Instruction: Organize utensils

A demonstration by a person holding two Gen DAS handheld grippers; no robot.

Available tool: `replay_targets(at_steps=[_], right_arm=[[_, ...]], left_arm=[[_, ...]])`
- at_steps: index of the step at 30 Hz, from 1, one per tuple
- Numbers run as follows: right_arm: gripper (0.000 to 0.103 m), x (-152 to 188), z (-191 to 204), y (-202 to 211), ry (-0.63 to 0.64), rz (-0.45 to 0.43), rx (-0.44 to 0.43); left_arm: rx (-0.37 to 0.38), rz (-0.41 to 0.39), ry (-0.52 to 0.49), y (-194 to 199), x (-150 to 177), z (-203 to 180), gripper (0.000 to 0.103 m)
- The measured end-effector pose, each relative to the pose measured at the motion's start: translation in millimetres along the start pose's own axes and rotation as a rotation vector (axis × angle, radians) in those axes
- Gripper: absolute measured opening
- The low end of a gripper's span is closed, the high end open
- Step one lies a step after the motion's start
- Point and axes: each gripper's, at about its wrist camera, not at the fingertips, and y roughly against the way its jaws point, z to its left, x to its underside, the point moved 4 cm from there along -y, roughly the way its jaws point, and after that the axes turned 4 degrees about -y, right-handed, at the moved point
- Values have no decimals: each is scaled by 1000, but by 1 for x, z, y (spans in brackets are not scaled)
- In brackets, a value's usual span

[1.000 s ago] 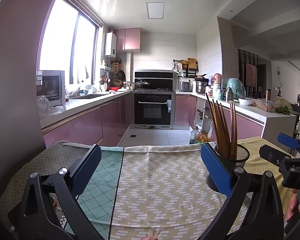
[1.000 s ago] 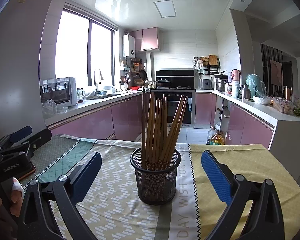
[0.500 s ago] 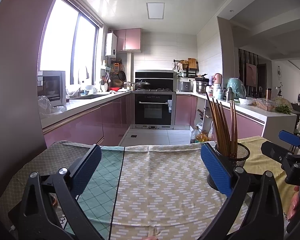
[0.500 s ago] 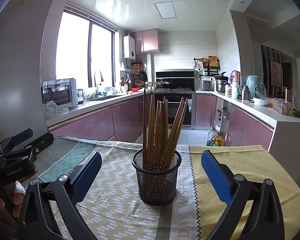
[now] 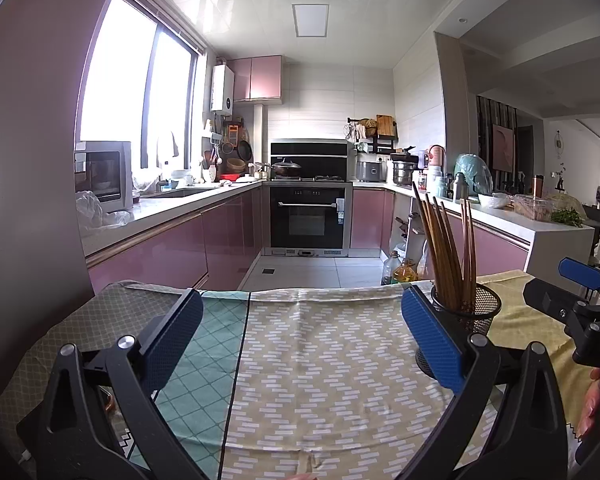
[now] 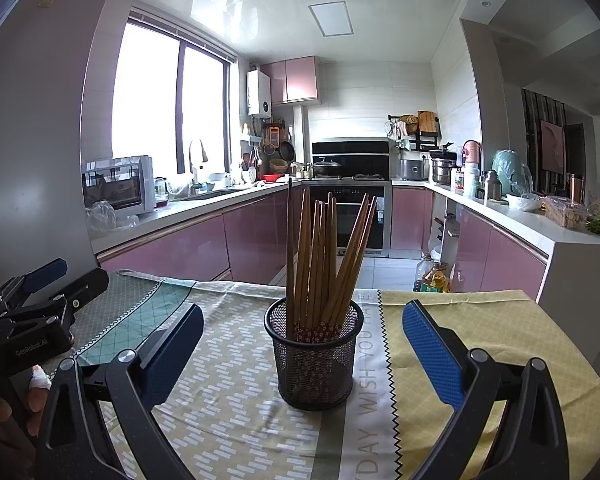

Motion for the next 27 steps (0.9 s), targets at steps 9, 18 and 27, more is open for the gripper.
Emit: replay_targets(at_steps=[9, 18, 27], right_arm=[[96, -2, 0, 3, -5, -2, -5], [97, -3, -1, 3, -7, 0, -8], [97, -3, -1, 3, -8, 1, -9]], left_arm=[[-1, 0, 0, 0, -1, 0, 98], [-1, 0, 0, 0, -1, 0, 98], [-2, 1, 1, -1, -1, 1, 98]])
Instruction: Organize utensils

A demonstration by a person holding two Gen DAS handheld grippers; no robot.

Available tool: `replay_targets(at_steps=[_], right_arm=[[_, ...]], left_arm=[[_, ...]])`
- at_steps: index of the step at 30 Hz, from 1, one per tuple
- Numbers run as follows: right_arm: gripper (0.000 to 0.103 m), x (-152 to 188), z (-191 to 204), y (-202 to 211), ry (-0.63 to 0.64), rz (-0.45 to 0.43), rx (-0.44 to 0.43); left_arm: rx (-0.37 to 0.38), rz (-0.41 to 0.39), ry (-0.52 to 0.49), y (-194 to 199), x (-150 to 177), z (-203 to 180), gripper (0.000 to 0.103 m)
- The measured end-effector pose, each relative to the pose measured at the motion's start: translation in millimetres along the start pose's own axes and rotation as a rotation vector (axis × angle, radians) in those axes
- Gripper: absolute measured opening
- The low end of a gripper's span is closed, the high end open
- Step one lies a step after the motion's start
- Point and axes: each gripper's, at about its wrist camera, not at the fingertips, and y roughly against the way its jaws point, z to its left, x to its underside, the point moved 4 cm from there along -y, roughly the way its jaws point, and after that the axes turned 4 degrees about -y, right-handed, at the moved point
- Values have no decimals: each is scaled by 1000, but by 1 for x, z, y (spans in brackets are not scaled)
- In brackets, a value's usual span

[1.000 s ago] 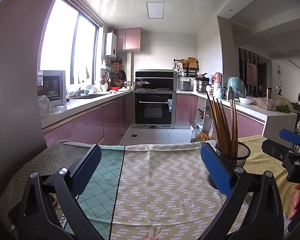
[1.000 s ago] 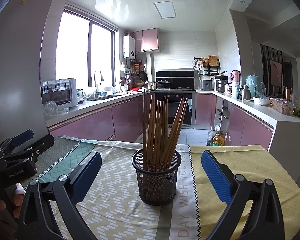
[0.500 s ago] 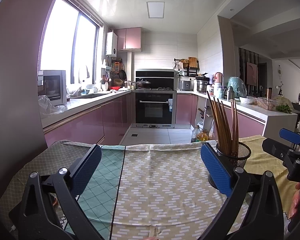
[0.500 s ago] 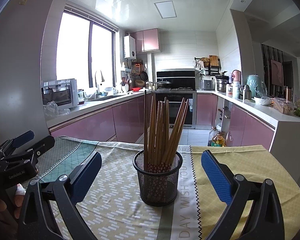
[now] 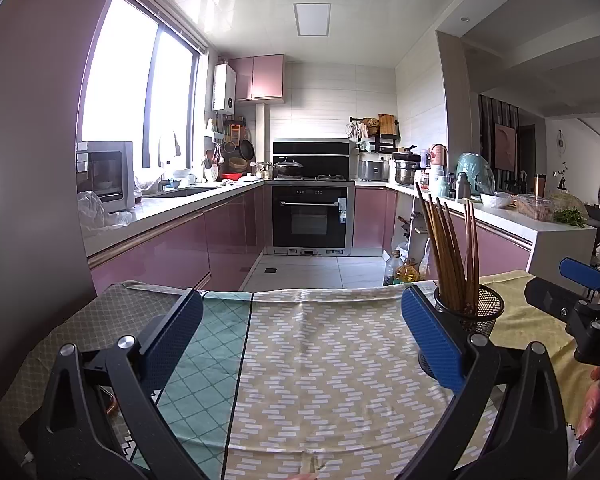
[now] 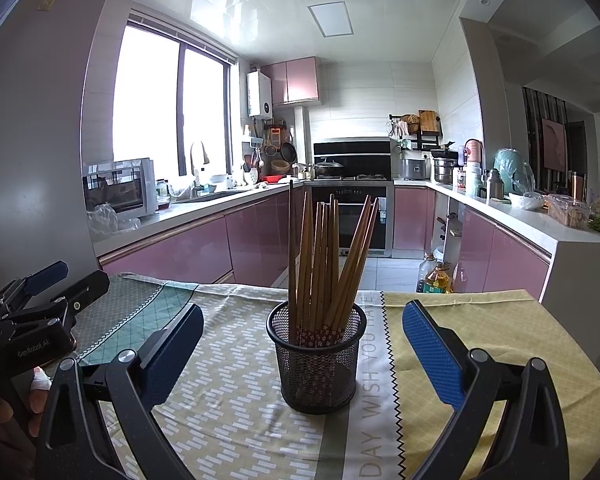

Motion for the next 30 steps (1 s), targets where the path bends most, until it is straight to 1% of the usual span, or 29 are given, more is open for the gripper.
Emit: replay_targets(at_steps=[30], right_arm=[[96, 1, 2, -1, -6, 3, 2]], left_arm=[[-3, -3, -2, 1, -2, 5, 98]])
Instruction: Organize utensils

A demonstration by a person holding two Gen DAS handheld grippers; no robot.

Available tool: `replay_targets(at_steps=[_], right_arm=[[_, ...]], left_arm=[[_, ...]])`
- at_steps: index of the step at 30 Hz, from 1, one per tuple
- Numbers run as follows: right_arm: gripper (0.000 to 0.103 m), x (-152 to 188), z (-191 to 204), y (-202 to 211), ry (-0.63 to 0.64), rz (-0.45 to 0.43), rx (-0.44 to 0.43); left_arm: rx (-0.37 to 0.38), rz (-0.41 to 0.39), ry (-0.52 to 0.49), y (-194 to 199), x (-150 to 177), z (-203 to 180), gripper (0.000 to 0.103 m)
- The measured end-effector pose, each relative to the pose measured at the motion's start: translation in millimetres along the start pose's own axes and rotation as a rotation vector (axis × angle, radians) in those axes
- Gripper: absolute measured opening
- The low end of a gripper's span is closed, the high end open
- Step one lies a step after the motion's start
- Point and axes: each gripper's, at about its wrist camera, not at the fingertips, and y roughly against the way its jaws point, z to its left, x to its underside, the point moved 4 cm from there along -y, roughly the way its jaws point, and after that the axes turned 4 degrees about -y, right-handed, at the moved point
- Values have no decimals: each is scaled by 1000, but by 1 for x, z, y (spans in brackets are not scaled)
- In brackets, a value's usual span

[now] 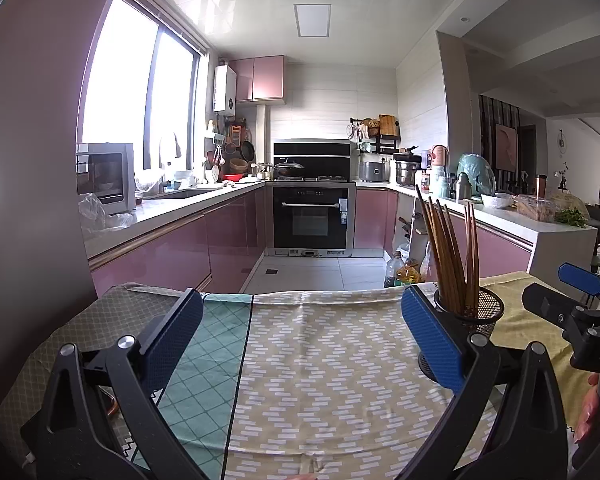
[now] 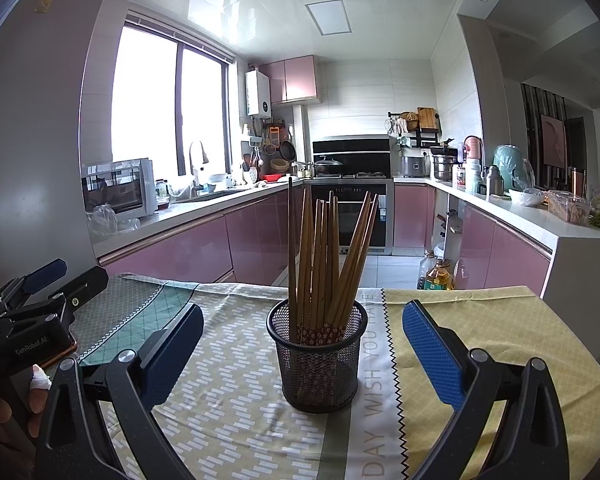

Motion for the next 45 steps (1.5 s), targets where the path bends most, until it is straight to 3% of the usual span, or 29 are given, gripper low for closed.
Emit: replay_targets(at_steps=[45], right_arm=[[96, 2, 2, -3, -5, 2, 1]], left_arm=[[2, 4, -2, 1, -1, -4, 98]])
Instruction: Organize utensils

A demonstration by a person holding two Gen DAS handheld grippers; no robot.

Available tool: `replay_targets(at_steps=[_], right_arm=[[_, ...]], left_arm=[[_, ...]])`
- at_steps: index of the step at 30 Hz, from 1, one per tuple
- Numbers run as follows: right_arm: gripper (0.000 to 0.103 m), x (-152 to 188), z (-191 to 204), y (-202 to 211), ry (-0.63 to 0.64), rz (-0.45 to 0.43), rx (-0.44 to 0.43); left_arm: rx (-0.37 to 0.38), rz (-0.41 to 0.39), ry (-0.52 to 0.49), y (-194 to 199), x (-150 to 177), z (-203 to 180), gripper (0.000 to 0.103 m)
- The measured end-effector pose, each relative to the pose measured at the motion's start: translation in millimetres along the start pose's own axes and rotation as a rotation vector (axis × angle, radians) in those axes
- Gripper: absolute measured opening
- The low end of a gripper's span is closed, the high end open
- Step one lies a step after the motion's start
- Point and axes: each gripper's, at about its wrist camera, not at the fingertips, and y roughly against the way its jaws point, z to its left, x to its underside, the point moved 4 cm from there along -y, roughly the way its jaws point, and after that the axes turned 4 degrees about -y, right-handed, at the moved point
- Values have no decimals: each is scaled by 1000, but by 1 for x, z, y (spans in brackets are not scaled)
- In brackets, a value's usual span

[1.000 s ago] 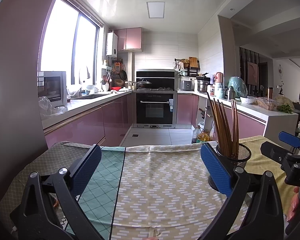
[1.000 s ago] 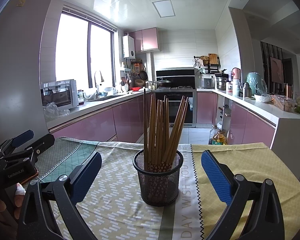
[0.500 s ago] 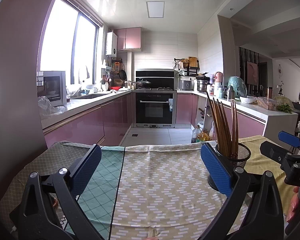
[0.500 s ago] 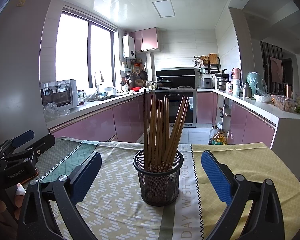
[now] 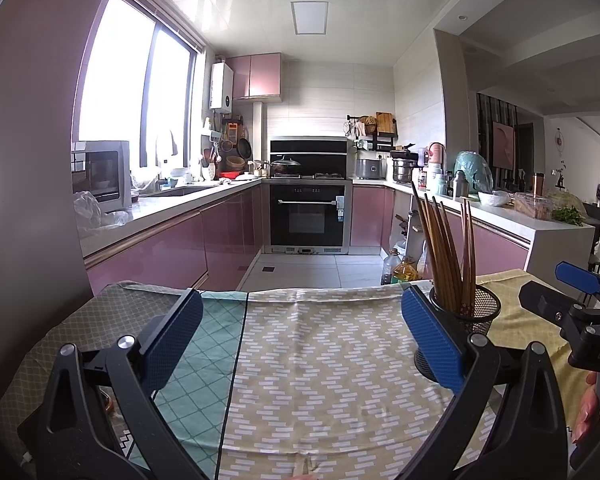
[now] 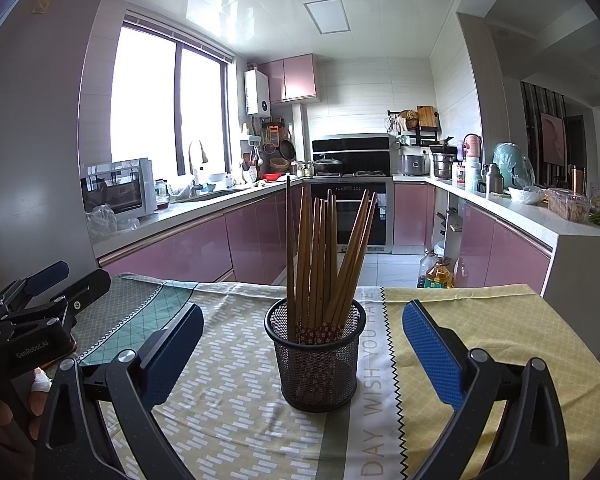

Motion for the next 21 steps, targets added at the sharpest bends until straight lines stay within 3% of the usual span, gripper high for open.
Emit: replay_targets(at_steps=[21], right_arm=[[97, 1, -2, -2, -1, 3, 1]], left_arm=[[7, 5, -4, 0, 2, -2, 98]])
